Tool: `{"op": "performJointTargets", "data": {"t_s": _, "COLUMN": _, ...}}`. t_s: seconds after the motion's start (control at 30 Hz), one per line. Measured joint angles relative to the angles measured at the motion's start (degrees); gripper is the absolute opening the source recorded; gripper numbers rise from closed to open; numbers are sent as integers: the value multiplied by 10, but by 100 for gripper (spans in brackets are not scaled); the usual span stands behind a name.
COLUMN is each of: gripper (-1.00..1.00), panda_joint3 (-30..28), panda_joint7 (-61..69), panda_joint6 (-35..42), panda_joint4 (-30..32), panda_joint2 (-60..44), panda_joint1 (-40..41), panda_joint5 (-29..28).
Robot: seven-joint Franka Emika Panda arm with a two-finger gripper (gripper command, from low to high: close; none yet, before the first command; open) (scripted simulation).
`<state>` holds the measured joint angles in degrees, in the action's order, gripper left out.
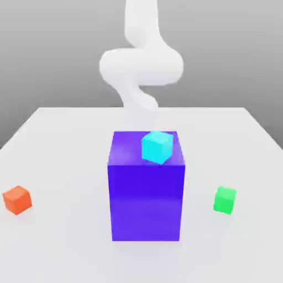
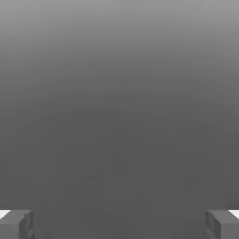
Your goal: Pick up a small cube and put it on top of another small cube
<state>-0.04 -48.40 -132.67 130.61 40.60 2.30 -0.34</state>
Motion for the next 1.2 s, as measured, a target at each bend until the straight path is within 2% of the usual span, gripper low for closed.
{"op": "performJointTargets", "data": {"t_s": 0.6, "gripper": 0, "panda_joint3": -52, "panda_joint7": -178, "panda_joint6": -65, "panda_joint4": -84, "panda_joint2": -377, "panda_joint1": 128, "panda_joint5": -12}}
{"op": "performJointTargets", "data": {"t_s": 1.1, "gripper": 0, "panda_joint3": -92, "panda_joint7": -258, "panda_joint6": -118, "panda_joint4": -154, "panda_joint2": -693, "panda_joint1": 227, "panda_joint5": 78}}
{"op": "performJointTargets", "data": {"t_s": 1.2, "gripper": 0, "panda_joint3": -83, "panda_joint7": -255, "panda_joint6": -155, "panda_joint4": -169, "panda_joint2": -755, "panda_joint1": 240, "panda_joint5": 94}}
